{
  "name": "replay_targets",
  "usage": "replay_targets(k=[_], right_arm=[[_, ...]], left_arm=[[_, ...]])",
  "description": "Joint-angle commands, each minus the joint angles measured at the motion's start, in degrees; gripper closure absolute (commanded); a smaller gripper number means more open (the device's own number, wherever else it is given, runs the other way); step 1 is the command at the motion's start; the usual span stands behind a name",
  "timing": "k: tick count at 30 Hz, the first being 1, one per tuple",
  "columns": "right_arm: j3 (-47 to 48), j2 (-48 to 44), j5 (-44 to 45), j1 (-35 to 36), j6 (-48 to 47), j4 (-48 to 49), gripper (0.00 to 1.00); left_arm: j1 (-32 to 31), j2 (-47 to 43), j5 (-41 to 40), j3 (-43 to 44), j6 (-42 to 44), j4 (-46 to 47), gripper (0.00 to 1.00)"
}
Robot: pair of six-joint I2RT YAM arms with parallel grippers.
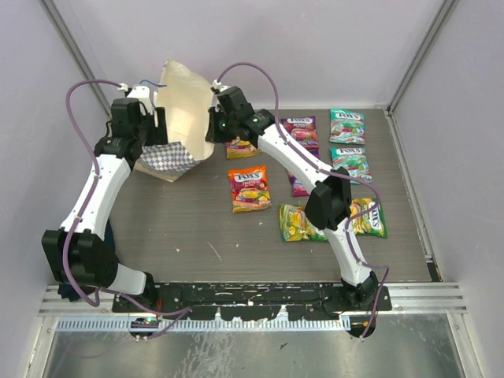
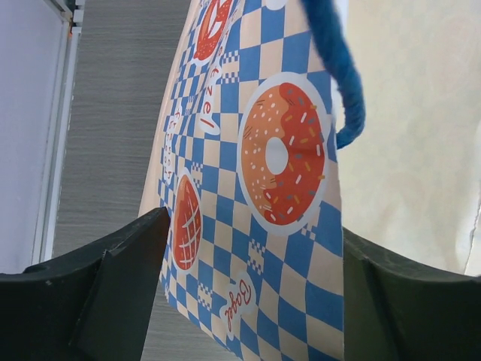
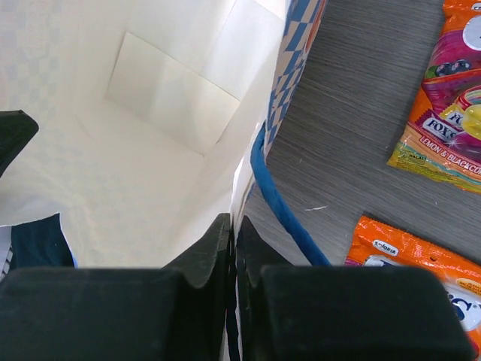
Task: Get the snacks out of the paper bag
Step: Adjust the paper bag at the center of the board.
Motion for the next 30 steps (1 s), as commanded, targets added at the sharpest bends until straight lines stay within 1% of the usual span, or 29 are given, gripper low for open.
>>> replay_targets(k=[1,9,17,20,30], right_arm=[[0.39,-2.30,-0.90,-0.20,-0.63,1.70,0.87],[0.62,-2.27,-0.29,-0.20,-0.69,1.48,0.83],[1.48,-2.12,1.50,-0.16,-1.05,0.09,0.82],[1.48,-2.22,1.60,-0.20,-1.09,-0.12,0.82],[1.47,-2.34,1.73,-0.19,-1.17,-0.23,0.81]], left_arm=[[0.29,-0.63,-0.53,1.35,1.15,2.26,0.28],[0.30,-3.91,1.33,2.62,0.20,1.85,0.30],[0.30,-8.04,2.48,1.68,-0.76,2.06,0.25],[0.31,-8.36,2.89,1.66,-1.04,2.17,0.31],[0.29,-9.18,4.71,1.35,-1.83,2.60,0.56]])
